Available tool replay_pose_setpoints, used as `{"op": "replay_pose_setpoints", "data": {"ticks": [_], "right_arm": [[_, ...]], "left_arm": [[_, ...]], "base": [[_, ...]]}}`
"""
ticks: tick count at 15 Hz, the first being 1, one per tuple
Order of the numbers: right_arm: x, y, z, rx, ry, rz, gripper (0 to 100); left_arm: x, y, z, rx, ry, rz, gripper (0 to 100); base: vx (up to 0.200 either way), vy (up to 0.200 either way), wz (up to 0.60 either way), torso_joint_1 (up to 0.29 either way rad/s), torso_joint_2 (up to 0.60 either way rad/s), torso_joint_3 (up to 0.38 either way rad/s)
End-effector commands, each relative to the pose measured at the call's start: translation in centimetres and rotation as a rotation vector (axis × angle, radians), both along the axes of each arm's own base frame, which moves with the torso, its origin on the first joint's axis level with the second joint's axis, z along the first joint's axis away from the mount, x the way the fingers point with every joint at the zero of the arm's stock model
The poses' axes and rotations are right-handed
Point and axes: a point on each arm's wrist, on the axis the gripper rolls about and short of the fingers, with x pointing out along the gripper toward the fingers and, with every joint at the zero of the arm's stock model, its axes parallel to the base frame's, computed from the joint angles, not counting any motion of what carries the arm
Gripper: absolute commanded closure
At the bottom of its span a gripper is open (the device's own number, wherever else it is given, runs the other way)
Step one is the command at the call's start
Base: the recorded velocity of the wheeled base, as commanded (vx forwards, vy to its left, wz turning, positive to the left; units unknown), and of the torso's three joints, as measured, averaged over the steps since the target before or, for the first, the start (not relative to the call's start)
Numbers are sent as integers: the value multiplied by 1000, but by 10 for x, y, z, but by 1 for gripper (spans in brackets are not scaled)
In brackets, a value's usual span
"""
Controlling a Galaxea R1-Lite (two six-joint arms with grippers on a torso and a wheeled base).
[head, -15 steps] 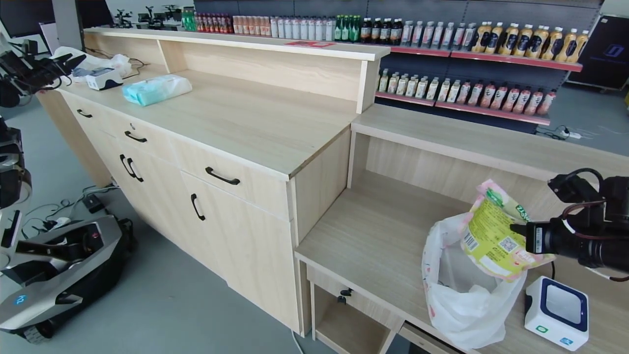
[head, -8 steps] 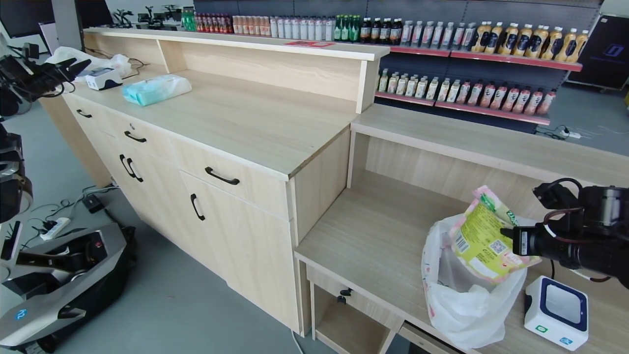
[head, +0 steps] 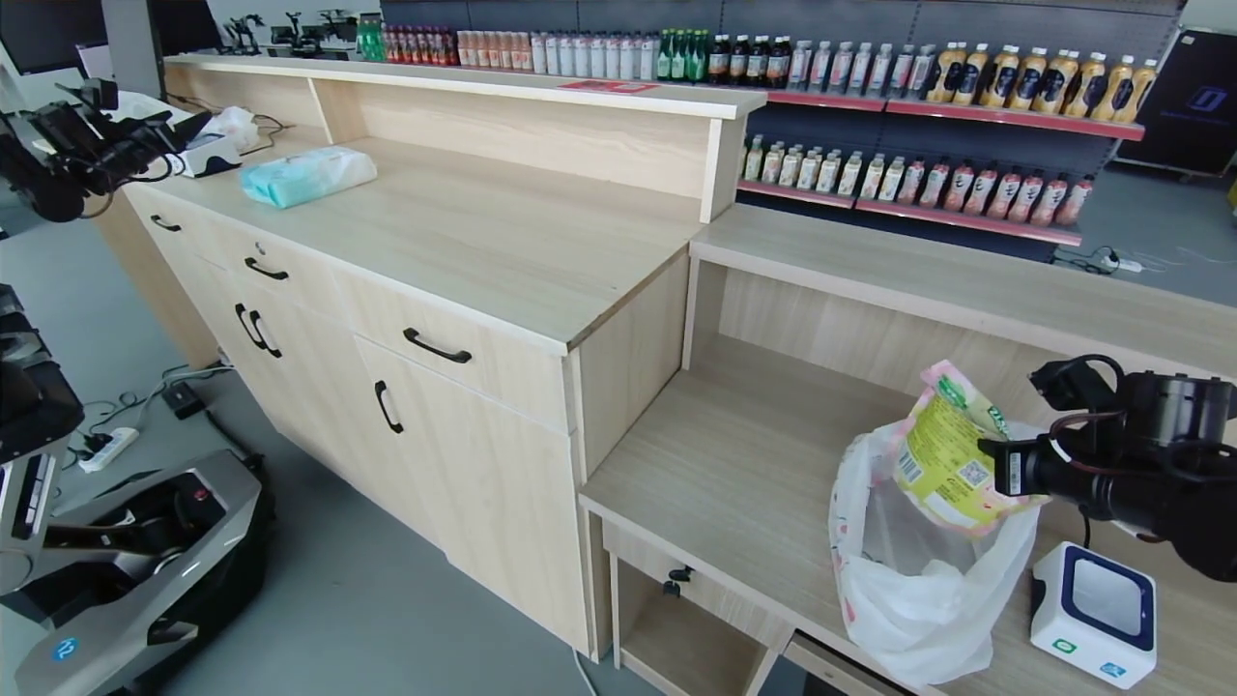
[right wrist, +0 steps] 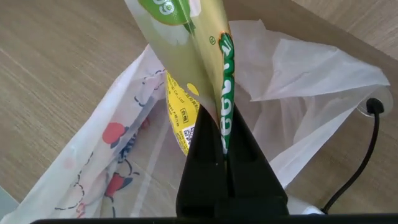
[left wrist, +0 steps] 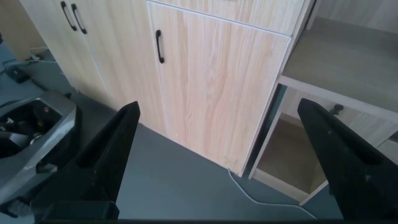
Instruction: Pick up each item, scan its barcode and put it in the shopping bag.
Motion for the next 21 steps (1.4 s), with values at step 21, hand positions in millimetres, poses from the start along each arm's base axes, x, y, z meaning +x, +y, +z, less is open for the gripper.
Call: {"op": "replay_pose_setpoints", "data": {"ticks": [21], "right_arm": [[16,-25,-42,-57,60,-30,100]], "left_arm": [[0,0,0,0,1,0,0]], "base": [[0,0,0,0,0,0]]}}
